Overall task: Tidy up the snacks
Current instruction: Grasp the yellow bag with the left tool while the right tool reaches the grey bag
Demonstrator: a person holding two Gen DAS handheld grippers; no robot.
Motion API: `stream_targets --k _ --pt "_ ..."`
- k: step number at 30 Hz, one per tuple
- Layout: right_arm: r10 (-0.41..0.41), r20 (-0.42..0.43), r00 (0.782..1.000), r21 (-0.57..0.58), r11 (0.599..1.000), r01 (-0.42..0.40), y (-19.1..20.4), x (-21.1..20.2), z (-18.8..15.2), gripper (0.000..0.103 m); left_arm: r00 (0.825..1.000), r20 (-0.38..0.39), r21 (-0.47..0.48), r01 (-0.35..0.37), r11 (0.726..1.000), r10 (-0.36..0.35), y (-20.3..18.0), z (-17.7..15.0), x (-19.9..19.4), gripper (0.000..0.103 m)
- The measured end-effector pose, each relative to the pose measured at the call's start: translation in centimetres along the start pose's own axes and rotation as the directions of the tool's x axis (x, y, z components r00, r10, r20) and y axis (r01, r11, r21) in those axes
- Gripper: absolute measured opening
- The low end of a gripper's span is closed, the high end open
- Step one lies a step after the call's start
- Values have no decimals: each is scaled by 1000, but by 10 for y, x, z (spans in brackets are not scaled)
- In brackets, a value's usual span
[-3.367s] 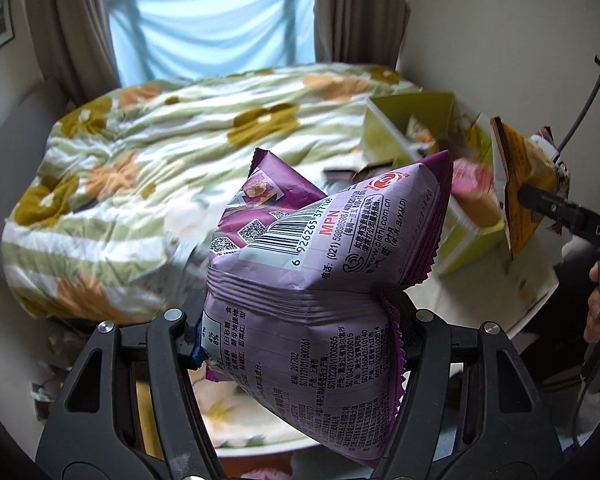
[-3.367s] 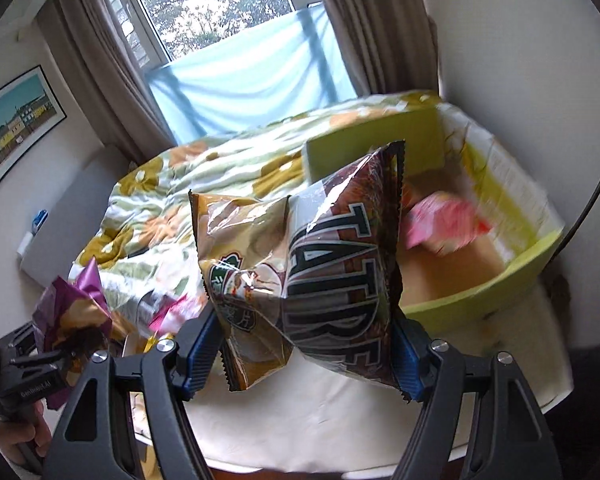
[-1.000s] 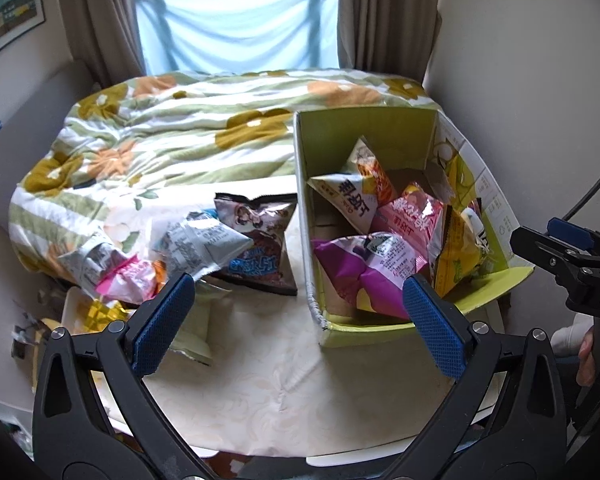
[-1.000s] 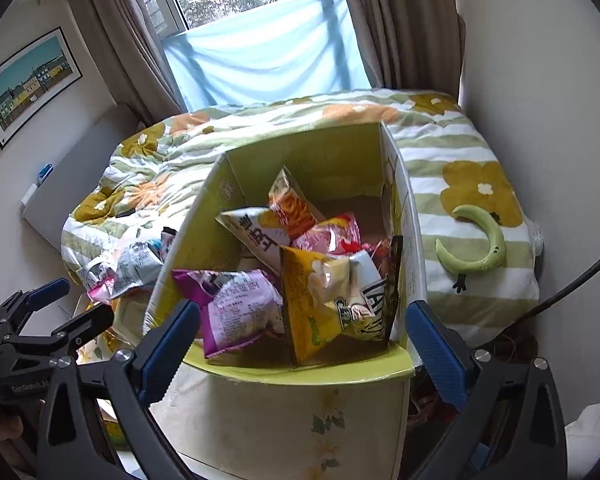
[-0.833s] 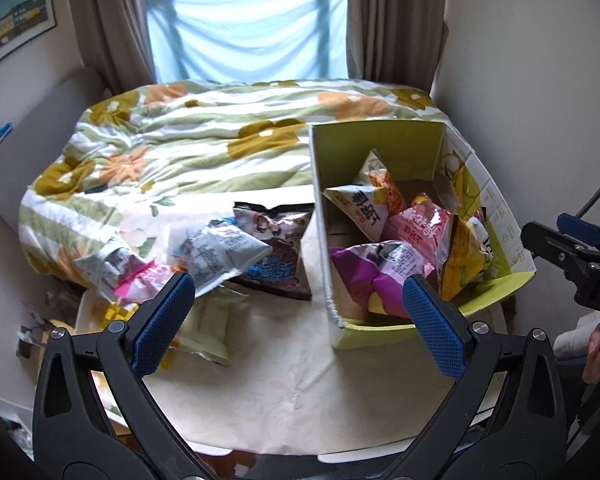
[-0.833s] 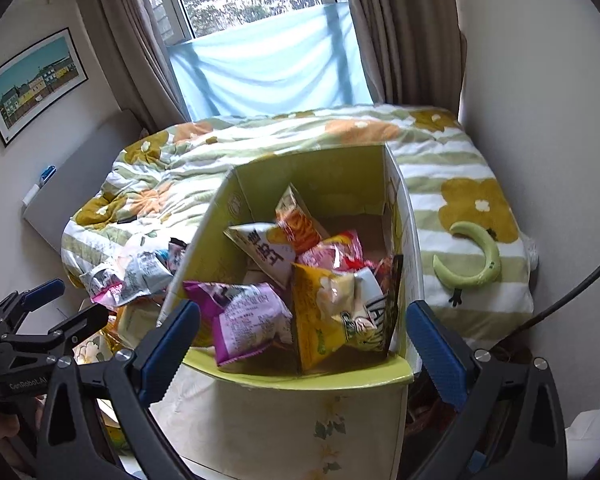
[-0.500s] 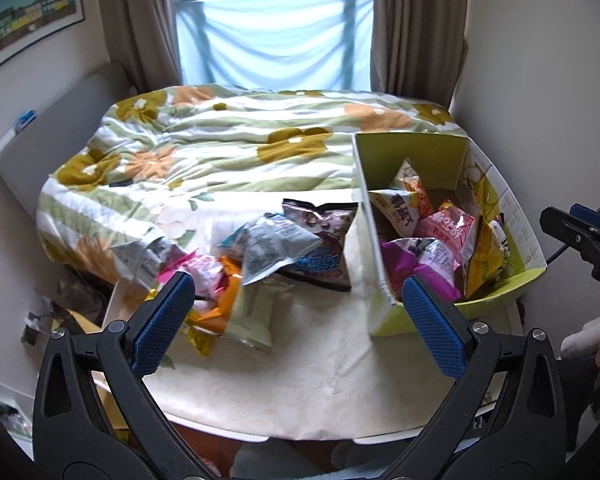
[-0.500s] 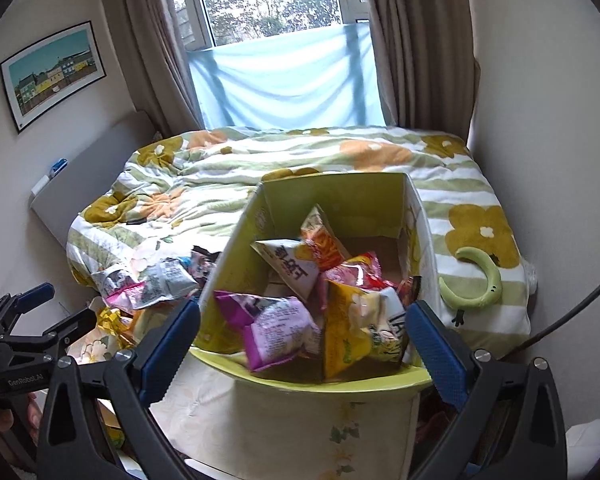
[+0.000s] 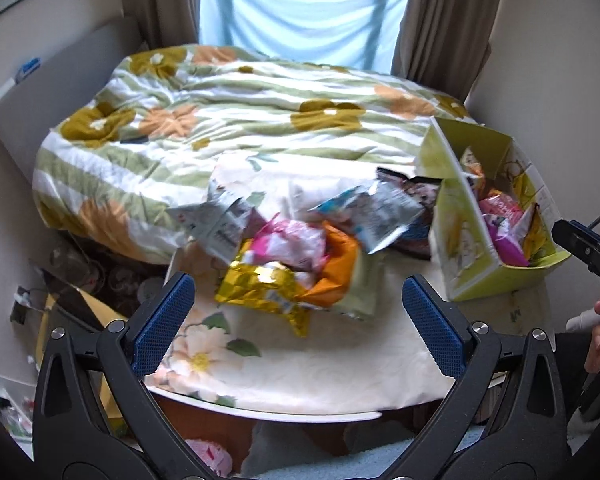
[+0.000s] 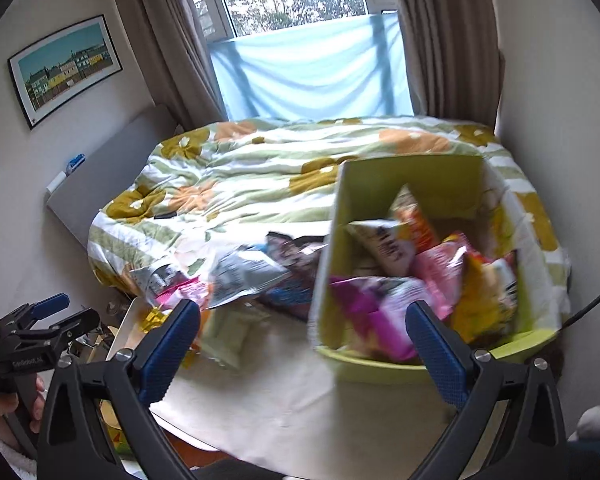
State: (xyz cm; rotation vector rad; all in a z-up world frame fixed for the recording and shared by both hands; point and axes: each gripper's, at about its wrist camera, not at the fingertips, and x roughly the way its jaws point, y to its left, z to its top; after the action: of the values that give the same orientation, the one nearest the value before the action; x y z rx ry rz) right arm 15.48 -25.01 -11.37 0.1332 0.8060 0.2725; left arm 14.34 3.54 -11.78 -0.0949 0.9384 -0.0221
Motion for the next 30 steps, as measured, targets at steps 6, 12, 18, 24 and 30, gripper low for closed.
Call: stream_targets --k 6,12,18,24,30 --pt "-1 -63 998 33 999 3 47 41 -10 102 993 -83 -30 77 997 -79 55 1 39 102" --pt "12 -143 990 145 989 9 76 94 -27 102 961 -177 -69 202 977 -212 88 1 94 102" --pt "-12 -183 983 228 972 54 91 134 -43 102 910 -270 -124 290 949 -314 94 -3 148 102" --pt "-10 -230 973 258 964 71 95 159 -55 102 878 -292 -201 333 921 -380 91 -11 181 102" --pt "18 -259 966 295 953 61 83 176 -61 102 877 -293 -240 317 917 -380 83 -16 199 102"
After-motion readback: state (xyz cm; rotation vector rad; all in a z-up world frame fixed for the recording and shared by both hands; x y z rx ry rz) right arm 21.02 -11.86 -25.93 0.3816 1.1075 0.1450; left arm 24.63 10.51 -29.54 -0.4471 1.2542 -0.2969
